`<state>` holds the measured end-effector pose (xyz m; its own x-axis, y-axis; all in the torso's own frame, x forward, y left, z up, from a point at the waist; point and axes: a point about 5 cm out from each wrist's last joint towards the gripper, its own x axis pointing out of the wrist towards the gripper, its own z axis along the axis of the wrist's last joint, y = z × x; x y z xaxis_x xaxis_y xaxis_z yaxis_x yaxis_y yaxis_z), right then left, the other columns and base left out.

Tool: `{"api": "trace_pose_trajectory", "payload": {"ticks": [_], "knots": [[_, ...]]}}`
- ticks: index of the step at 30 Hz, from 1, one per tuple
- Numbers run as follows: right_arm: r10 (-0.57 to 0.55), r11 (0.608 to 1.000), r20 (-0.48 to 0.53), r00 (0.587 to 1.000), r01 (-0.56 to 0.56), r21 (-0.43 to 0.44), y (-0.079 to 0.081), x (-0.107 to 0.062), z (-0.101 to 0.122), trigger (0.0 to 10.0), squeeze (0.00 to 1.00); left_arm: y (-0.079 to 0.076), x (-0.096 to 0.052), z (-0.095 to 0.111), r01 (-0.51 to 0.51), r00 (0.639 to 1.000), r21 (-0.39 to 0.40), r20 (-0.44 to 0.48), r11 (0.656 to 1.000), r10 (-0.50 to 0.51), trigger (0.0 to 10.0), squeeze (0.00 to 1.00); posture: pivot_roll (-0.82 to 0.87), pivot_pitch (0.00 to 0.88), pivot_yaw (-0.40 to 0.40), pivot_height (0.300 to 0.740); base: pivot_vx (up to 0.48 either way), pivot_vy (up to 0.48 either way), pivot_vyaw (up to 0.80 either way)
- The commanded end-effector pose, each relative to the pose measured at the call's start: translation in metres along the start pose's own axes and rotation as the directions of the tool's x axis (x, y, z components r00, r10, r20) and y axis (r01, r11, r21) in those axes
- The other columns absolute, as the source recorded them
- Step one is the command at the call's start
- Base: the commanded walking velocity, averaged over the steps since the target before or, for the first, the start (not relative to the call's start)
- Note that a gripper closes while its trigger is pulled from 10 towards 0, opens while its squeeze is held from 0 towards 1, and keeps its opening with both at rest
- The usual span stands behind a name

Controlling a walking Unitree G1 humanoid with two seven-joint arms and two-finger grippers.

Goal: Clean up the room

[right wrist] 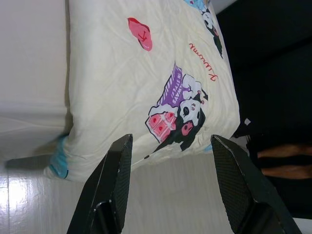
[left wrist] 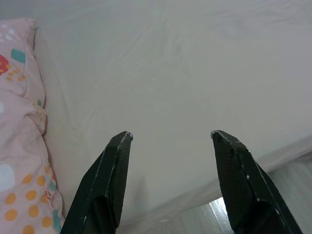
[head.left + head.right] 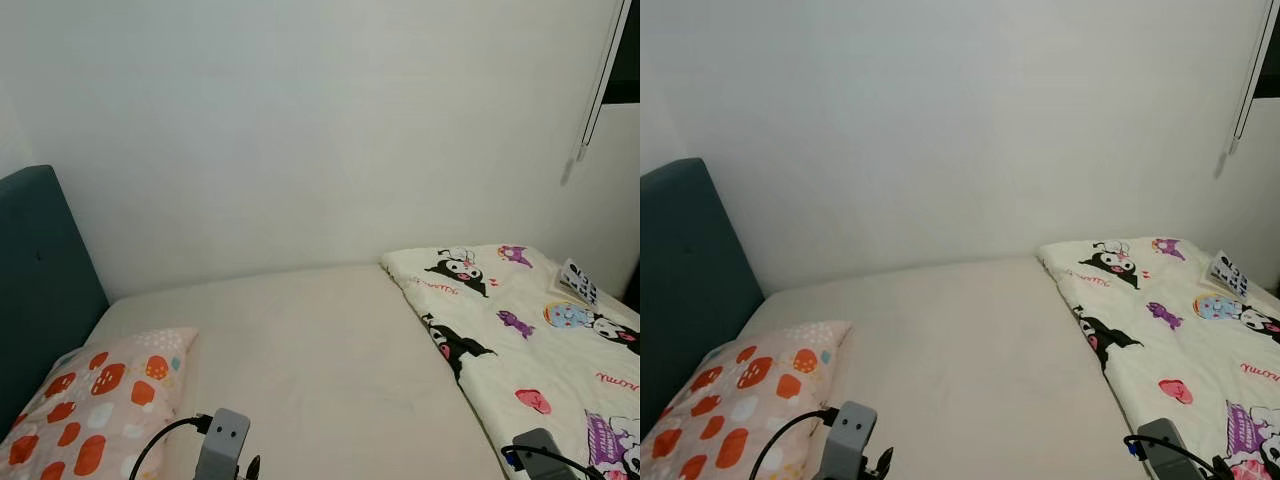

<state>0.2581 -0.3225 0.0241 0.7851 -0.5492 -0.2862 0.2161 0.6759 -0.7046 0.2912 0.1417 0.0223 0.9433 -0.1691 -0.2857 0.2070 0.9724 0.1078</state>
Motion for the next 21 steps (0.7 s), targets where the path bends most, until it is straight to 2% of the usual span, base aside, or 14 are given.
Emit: {"api": "trace_pose_trajectory", "payload": {"ticks": [1,21], "knots": [[0.006,1.0,-0.011,1.0,-0.006,0.008,0.0053,-0.0023,-0.0017,10.0,0.0,0.003,-0.0032,-0.0074,-0.001,1.0,-0.005,-0.023,1.0,0.001,10.0,0.0,-0.07,0.106,0.076,0.74,0.0,0.0,0.0],[0.006,1.0,-0.004,1.0,-0.006,0.01,0.0106,-0.0035,0.0014,10.0,0.0,0.0033,-0.0036,-0.0076,0.026,0.999,0.014,-0.028,1.0,-0.026,10.0,0.0,-0.07,0.113,0.098,0.74,0.0,0.0,0.0]]}}
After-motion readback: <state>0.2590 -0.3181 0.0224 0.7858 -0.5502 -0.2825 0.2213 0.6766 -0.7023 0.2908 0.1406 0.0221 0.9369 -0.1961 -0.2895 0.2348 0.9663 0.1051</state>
